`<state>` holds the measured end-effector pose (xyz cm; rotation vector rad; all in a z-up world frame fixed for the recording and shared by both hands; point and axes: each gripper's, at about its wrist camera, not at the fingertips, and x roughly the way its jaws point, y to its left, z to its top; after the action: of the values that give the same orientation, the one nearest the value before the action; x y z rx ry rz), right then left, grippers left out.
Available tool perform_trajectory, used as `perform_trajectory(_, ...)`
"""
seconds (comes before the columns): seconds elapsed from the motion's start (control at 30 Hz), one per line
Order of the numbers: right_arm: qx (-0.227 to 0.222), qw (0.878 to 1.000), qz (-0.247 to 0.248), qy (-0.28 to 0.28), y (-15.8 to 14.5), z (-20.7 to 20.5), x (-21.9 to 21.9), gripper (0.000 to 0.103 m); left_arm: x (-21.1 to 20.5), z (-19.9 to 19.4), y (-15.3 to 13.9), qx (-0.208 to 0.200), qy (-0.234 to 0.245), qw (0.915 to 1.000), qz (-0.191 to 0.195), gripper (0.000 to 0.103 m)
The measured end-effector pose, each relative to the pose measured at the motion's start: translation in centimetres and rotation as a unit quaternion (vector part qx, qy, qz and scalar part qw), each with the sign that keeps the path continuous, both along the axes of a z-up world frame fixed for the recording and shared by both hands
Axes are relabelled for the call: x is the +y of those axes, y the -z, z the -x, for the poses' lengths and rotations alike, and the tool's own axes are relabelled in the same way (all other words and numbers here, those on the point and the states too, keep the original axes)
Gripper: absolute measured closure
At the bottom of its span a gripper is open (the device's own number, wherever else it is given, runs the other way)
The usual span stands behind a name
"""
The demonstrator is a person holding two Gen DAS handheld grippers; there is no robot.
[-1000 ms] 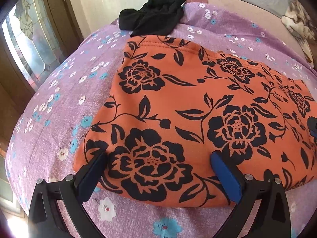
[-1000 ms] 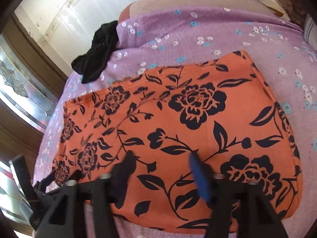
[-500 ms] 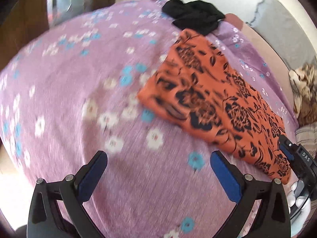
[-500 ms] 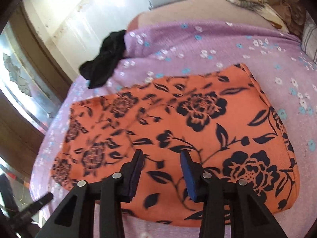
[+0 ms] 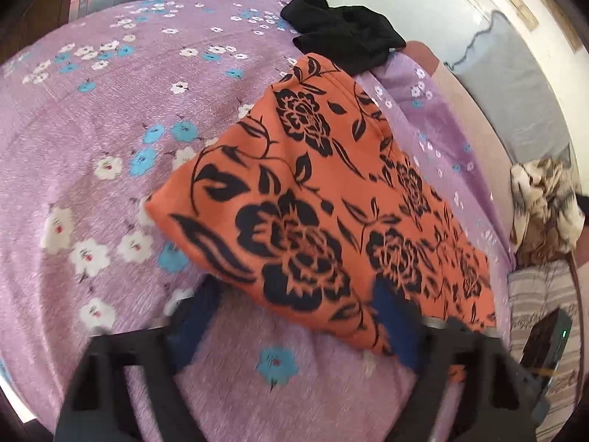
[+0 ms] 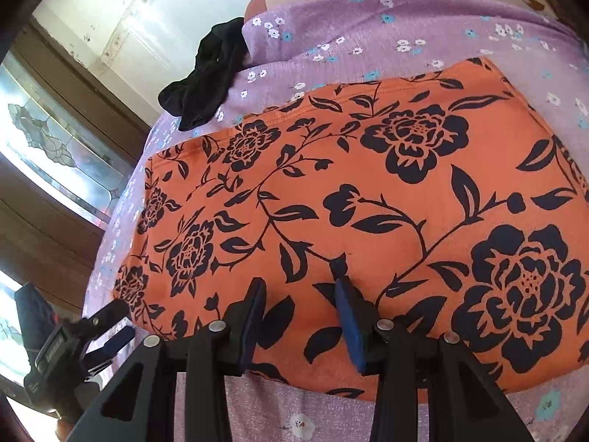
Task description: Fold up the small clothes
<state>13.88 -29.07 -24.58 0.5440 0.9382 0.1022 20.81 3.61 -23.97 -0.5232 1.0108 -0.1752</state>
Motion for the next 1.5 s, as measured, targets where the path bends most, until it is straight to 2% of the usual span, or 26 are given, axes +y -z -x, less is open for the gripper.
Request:
perform_trajectory(0.03, 0.001, 1.0, -0.004, 0.0, 0.0, 0.0, -0.1, 0.06, 0.1, -0.7, 0.2, 0.006, -0.006, 1.0, 0.002, 0.051)
perform_trajectory(0.07, 0.002, 1.0, -0.006, 0.0, 0.0, -0.1, -0.2, 0.06, 0.3, -1.3, 0.5, 0.008, -0.013, 0.9998, 0.011, 0.058)
perform_trajectory(0.13, 0.002, 1.0, -0.008, 0.0, 0.3, -0.2, -0.2, 0.06, 1.1, -1.7, 0.7, 0.013, -0.028, 0.9988, 0.038, 0.064)
perform_trajectory(0.23, -0.003, 1.0, -0.004, -0.004, 0.0, -0.1, -0.1, 0.06, 0.8, -2.2, 0.9, 0.013, -0.031, 0.9986, 0.041, 0.064)
perform_trajectory(0.27, -0.012, 1.0, -0.005, -0.004, -0.3, 0.1, -0.1, 0.06, 0.5, -2.3, 0.9, 0.012, -0.031, 0.9986, 0.04, 0.061)
perform_trajectory(0.33, -0.041, 0.999, -0.004, -0.003, -1.2, 0.6, -0.3, 0.061, -0.2, -2.7, 0.9, 0.004, -0.026, 0.9989, 0.038, 0.051)
perform_trajectory(0.43, -0.087, 0.996, 0.019, -0.013, -3.1, 1.4, -0.3, 0.062, -1.0, -3.2, 0.7, -0.009, -0.019, 0.9996, 0.02, 0.051)
perform_trajectory(0.5, -0.071, 0.997, 0.029, -0.022, -2.6, 1.2, -0.2, 0.062, -0.8, -3.4, 0.8, -0.015, -0.025, 0.9994, 0.018, 0.061)
perform_trajectory(0.57, -0.001, 0.999, 0.018, -0.037, -0.1, 0.2, -0.2, 0.061, -0.7, -3.7, 0.8, -0.018, -0.027, 0.9993, 0.018, 0.072)
perform_trajectory(0.6, 0.006, 0.999, 0.015, -0.038, 0.6, 0.1, -0.3, 0.063, -0.7, -3.8, 0.8, -0.02, -0.028, 0.9993, 0.016, 0.074)
perform_trajectory(0.63, -0.007, 0.999, 0.016, -0.035, 0.2, 0.4, -0.6, 0.069, -1.0, -3.9, 0.5, -0.024, -0.027, 0.9993, 0.006, 0.076)
perform_trajectory(0.77, -0.027, 0.999, -0.016, -0.017, -1.4, 1.1, -2.8, 0.069, -2.9, -3.7, -1.8, -0.07, 0.009, 0.9963, -0.049, 0.08)
perform_trajectory(0.87, -0.038, 0.998, -0.05, 0.016, -1.6, 1.3, -5.7, 0.067, -5.4, -3.6, -4.4, -0.129, 0.066, 0.9871, -0.069, 0.081)
perform_trajectory(0.97, -0.064, 0.992, -0.097, 0.046, -2.4, 1.6, -8.6, 0.067, -9.3, -3.5, -6.5, -0.176, 0.134, 0.9707, -0.095, 0.082)
perform_trajectory(1.13, -0.122, 0.969, -0.202, 0.067, -3.9, 1.5, -12.3, 0.064, -17.0, -1.6, -7.2, -0.205, 0.265, 0.9371, -0.096, 0.082)
perform_trajectory(1.2, -0.122, 0.961, -0.24, 0.062, -3.6, 0.9, -12.7, 0.05, -19.7, -0.8, -6.4, -0.186, 0.325, 0.922, -0.097, 0.081)
perform_trajectory(1.23, -0.115, 0.957, -0.257, 0.064, -3.3, 0.5, -12.9, 0.032, -20.7, -0.6, -5.9, -0.171, 0.35, 0.9159, -0.098, 0.079)
perform_trajectory(1.27, -0.108, 0.954, -0.272, 0.066, -3.0, 0.3, -12.9, 0.028, -21.0, -0.5, -5.5, -0.156, 0.363, 0.9138, -0.093, 0.069)
perform_trajectory(1.3, -0.102, 0.951, -0.285, 0.066, -2.7, 0.1, -12.9, 0.028, -21.0, -0.6, -5.3, -0.136, 0.377, 0.9132, -0.076, 0.06)
perform_trajectory(1.33, -0.092, 0.949, -0.295, 0.065, -2.3, -0.3, -12.9, 0.028, -20.5, -0.8, -5.5, -0.12, 0.386, 0.9132, -0.049, 0.044)
perform_trajectory(1.37, -0.081, 0.948, -0.299, 0.066, -2.0, -0.7, -12.8, 0.028, -19.7, -0.9, -5.9, -0.116, 0.392, 0.9125, -0.021, 0.035)
perform_trajectory(1.43, -0.065, 0.948, -0.306, 0.066, -1.2, -1.4, -12.6, 0.028, -17.1, -1.1, -7.7, -0.132, 0.395, 0.9089, 0.02, 0.025)
perform_trajectory(1.5, -0.045, 0.949, -0.304, 0.066, -0.7, -2.4, -12.1, 0.028, -14.1, -1.3, -9.3, -0.17, 0.372, 0.9117, 0.041, 0.018)
